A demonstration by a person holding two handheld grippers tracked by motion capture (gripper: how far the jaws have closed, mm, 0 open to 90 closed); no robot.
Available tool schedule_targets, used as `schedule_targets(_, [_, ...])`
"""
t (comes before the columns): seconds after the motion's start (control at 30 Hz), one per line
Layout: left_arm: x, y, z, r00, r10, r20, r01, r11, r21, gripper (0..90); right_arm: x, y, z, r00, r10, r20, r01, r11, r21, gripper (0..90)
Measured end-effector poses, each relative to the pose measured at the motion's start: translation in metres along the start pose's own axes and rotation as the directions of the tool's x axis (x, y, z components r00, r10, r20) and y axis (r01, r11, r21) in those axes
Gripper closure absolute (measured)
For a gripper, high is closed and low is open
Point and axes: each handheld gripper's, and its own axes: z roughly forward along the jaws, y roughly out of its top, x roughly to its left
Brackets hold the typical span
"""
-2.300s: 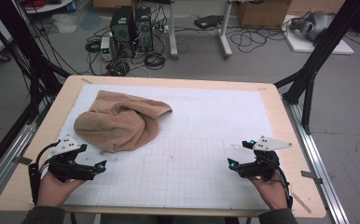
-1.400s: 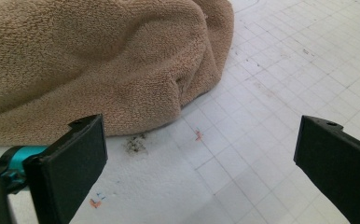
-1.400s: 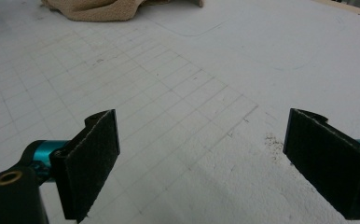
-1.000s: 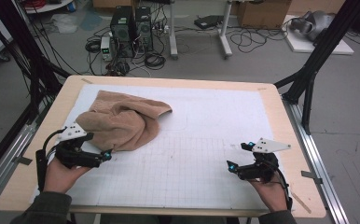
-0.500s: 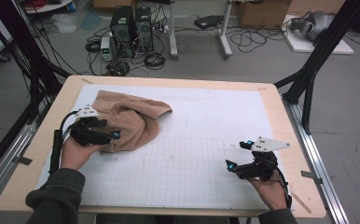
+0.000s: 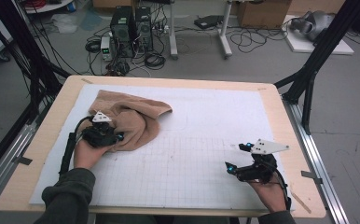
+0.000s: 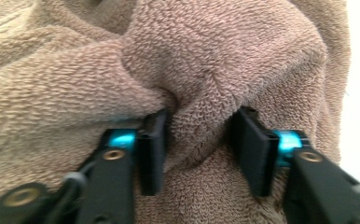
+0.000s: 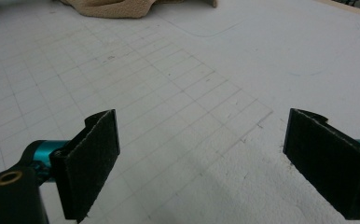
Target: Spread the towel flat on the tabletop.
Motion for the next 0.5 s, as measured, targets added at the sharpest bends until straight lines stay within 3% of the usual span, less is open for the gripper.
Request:
schedule_targets(0.03, [-0.0003,0.0,-0.0002,1.0,-0.003,-0.006,0.003,1.0,0.001,68.0,-0.0004,-0.0009,0.0007,1.0,0.0,-0.002,0.0,1.0,-0.001,9.8])
schedule_targets(0.17, [-0.0004,0.0007,-0.001,1.0,-0.007,-0.003,0.007,1.0,0.003,74.7,0.0001,-0.001,0.0016,1.0,0.002,-0.003,-0.002,1.0,-0.002,9.8])
schedule_targets(0.3, [-0.0014,0.0018,-0.0042,0.9995,-0.028,0.014,0.028,0.9996,-0.008,76.4,-0.001,-0.0009,0.004,1.0,0.0,-0.009,0.0,1.0,0.003,9.8])
schedule_targets(0.5, [-0.004,0.0029,-0.0098,0.9997,-0.018,0.016,0.019,0.9997,-0.018,77.5,-0.0012,0.0014,0.0036,0.9999,-0.004,-0.01,0.004,1.0,0.004,9.8])
